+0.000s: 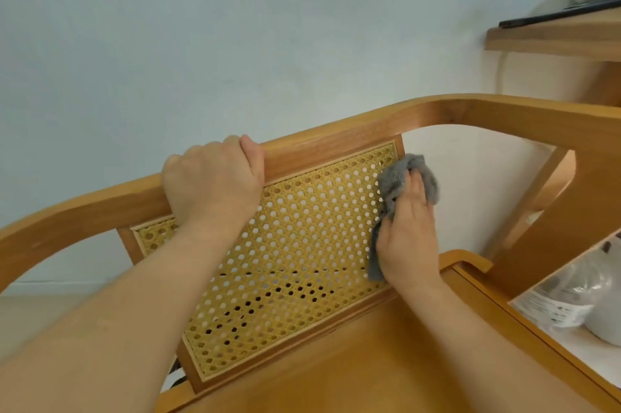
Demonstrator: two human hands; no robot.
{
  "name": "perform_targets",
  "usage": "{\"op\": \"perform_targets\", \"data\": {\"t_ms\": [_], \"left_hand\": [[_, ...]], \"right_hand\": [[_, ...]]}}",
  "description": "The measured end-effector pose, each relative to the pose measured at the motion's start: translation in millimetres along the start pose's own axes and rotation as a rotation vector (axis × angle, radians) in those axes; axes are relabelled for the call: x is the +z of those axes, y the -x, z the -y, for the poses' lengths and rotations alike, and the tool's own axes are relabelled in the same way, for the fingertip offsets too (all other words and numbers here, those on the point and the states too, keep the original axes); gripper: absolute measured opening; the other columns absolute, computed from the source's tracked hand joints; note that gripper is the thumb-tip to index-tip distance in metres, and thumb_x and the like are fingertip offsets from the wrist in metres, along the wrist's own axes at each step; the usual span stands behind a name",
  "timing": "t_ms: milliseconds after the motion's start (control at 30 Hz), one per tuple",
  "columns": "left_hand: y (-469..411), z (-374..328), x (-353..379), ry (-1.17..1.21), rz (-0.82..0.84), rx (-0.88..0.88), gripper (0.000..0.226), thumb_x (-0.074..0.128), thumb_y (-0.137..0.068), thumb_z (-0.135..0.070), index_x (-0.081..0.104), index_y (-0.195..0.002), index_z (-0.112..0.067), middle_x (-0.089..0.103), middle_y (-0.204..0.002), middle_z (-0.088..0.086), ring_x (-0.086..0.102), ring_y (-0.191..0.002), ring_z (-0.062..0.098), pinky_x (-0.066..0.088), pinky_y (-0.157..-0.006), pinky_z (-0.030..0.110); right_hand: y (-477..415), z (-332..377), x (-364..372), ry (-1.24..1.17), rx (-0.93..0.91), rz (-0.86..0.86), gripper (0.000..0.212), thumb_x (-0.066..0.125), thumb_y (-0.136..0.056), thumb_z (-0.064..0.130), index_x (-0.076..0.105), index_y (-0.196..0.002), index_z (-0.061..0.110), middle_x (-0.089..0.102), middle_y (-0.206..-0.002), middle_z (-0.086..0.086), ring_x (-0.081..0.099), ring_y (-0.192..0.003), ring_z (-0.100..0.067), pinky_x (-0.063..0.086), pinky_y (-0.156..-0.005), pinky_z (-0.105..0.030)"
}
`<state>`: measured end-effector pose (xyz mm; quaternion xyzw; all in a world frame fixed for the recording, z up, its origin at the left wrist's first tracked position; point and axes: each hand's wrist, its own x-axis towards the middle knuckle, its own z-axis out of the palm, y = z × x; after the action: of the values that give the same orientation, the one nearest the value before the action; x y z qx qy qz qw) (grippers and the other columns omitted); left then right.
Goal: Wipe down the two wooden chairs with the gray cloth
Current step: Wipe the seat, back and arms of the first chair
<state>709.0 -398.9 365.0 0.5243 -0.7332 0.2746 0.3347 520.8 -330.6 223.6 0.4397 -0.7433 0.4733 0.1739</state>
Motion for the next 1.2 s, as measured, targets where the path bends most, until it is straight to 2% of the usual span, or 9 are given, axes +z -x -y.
{"op": "perform_targets", "data": {"t_ms": [67, 167, 333, 400, 500, 633, 833, 967, 1200], "left_hand": [[0.5, 0.0, 1.6, -0.006, -0.002, -0.004, 0.057, 0.021, -0.098, -0.034, 0.066, -0.078, -0.006, 0.060, -0.065, 0.014, 0.037, -0.058, 0.026, 0.027, -0.063, 0.038], [-0.8, 0.7, 2.8, 0.000, -0.016, 0.008, 0.057, 0.021, -0.098, -0.033, 0.065, -0.077, -0.003, 0.060, -0.064, 0.015, 0.046, -0.058, 0.031, 0.029, -0.064, 0.040], [1.6, 4.3, 0.1, 0.034, -0.021, 0.050, 0.056, 0.020, -0.100, -0.033, 0.064, -0.080, -0.004, 0.064, -0.073, 0.018, 0.041, -0.062, 0.028, 0.029, -0.066, 0.040], [2.4, 6.4, -1.9, 0.033, -0.005, 0.067, 0.056, 0.018, -0.101, -0.033, 0.064, -0.084, -0.005, 0.064, -0.075, 0.018, 0.039, -0.064, 0.028, 0.029, -0.066, 0.040], [1.2, 7.9, -6.2, 0.062, 0.057, 0.067, 0.055, 0.016, -0.101, -0.035, 0.063, -0.090, -0.008, 0.065, -0.081, 0.015, 0.041, -0.068, 0.028, 0.029, -0.069, 0.040], [16.1, 17.3, -19.1, 0.387, 0.036, 0.020, 0.028, 0.040, -0.095, -0.020, 0.066, -0.104, -0.017, 0.061, -0.105, 0.007, 0.053, -0.098, 0.026, 0.036, -0.086, 0.039], [121.5, 66.1, -48.0, 0.766, 0.049, -0.566, 0.042, 0.060, -0.083, -0.002, 0.049, -0.111, -0.030, 0.044, -0.117, -0.005, 0.045, -0.118, 0.015, 0.034, -0.092, 0.017], [147.7, 74.7, -38.2, 1.278, 0.400, -0.902, 0.046, 0.051, -0.097, -0.017, 0.038, -0.136, -0.038, 0.053, -0.125, -0.022, 0.052, -0.104, -0.013, 0.040, -0.083, 0.018], [149.0, 86.3, -20.9, 1.595, 0.294, -1.085, 0.030, 0.042, -0.099, -0.037, 0.058, -0.125, -0.038, 0.068, -0.108, -0.014, 0.066, -0.082, -0.009, 0.047, -0.073, 0.026]], "right_hand": [[14.3, 33.5, 11.9, -0.060, 0.137, -0.018, 0.069, 0.036, -0.088, -0.002, 0.009, -0.152, 0.002, 0.011, -0.160, -0.016, 0.004, -0.149, -0.028, 0.016, -0.119, -0.050], [68.1, 88.3, 31.0, -0.031, -0.182, 0.084, 0.067, 0.026, -0.089, 0.008, 0.008, -0.153, 0.014, 0.001, -0.160, -0.001, -0.009, -0.148, -0.017, 0.010, -0.118, -0.049], [75.9, 79.1, 8.7, 0.160, -0.778, 0.326, 0.055, 0.033, -0.087, 0.023, 0.040, -0.142, 0.024, 0.050, -0.143, -0.002, 0.046, -0.133, -0.021, 0.013, -0.116, -0.058], [36.1, 43.5, -1.5, 0.209, -0.546, 0.230, 0.055, 0.031, -0.087, 0.020, 0.044, -0.140, 0.023, 0.059, -0.133, -0.004, 0.050, -0.128, -0.022, 0.012, -0.115, -0.055], [-4.0, 14.8, -14.8, 0.078, -0.009, 0.078, 0.067, 0.033, -0.090, 0.007, 0.013, -0.153, 0.012, 0.022, -0.158, -0.012, 0.017, -0.146, -0.027, 0.016, -0.115, -0.056], [49.1, 111.4, 17.3, -0.142, -0.174, 0.154, 0.070, 0.030, -0.087, 0.001, 0.013, -0.153, 0.012, 0.003, -0.161, -0.003, -0.014, -0.146, -0.015, 0.002, -0.116, -0.049], [69.8, 137.2, 19.8, 0.061, -0.945, 0.288, 0.055, 0.035, -0.089, 0.019, 0.044, -0.143, 0.016, 0.037, -0.153, -0.003, 0.027, -0.144, -0.019, 0.031, -0.107, -0.059], [13.1, 88.8, -2.1, 0.152, -0.736, 0.166, 0.058, 0.035, -0.088, 0.011, 0.039, -0.145, 0.019, 0.040, -0.151, -0.003, 0.026, -0.144, -0.021, 0.021, -0.112, -0.057], [86.6, 160.1, 48.6, -0.040, -0.796, 0.254, 0.057, 0.032, -0.089, 0.013, 0.039, -0.145, 0.018, 0.032, -0.156, 0.001, 0.018, -0.146, -0.018, 0.020, -0.109, -0.053]]}}
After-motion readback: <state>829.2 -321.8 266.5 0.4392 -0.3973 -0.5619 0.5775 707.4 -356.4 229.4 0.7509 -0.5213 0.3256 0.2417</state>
